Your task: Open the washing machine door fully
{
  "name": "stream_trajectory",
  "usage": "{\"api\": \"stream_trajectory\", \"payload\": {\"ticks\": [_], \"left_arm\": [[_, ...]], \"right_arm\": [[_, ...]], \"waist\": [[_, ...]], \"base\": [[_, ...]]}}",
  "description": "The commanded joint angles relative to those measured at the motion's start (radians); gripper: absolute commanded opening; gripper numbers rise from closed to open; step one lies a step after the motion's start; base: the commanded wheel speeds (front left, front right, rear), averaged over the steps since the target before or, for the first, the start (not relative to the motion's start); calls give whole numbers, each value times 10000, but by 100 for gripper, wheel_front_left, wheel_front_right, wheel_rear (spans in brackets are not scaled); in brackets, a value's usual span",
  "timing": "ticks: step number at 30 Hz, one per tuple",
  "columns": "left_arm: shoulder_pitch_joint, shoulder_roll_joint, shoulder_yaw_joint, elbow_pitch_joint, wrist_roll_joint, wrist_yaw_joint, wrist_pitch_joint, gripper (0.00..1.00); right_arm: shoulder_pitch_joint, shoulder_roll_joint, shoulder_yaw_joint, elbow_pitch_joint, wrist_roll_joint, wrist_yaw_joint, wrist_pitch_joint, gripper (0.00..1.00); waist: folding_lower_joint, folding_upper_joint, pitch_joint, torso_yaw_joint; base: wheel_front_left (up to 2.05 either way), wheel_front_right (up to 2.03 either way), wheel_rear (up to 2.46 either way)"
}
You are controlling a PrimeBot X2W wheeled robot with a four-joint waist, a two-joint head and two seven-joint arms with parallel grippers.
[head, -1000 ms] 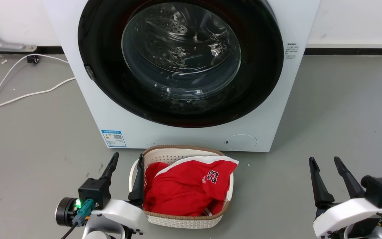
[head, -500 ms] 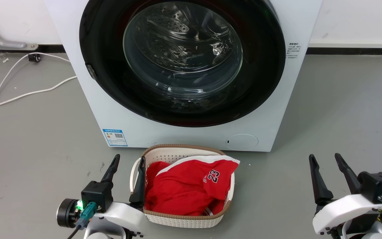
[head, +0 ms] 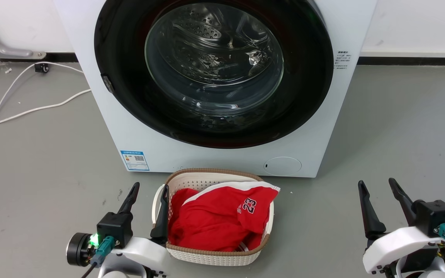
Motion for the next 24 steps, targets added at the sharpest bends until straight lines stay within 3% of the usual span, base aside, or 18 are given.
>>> {"api": "stream_trajectory", "payload": {"ticks": [1,17,18,19,24], "left_arm": [[-86,-39,50,37,-105,-36,-27,100],[-179,-21,63,196,-469,-38,-3,100],[-181,-17,59,186,-476,-44,1,100],[-184,-9,50,176,-480,-32,4,100],[-177,29,36,148,-509,25,3,100]], "right_arm": [[-20,28,2,22,18,22,-52,100],[-33,34,33,186,260,22,-92,97],[-24,34,25,188,303,22,-72,40],[-9,33,22,200,416,22,-51,0],[7,32,-125,116,804,22,-5,0]], "waist": [[0,0,1,5],[0,0,7,29],[0,0,6,32],[0,0,5,36],[0,0,-19,50]], "base": [[0,0,0],[0,0,0],[0,0,0],[0,0,0],[0,0,0]]}}
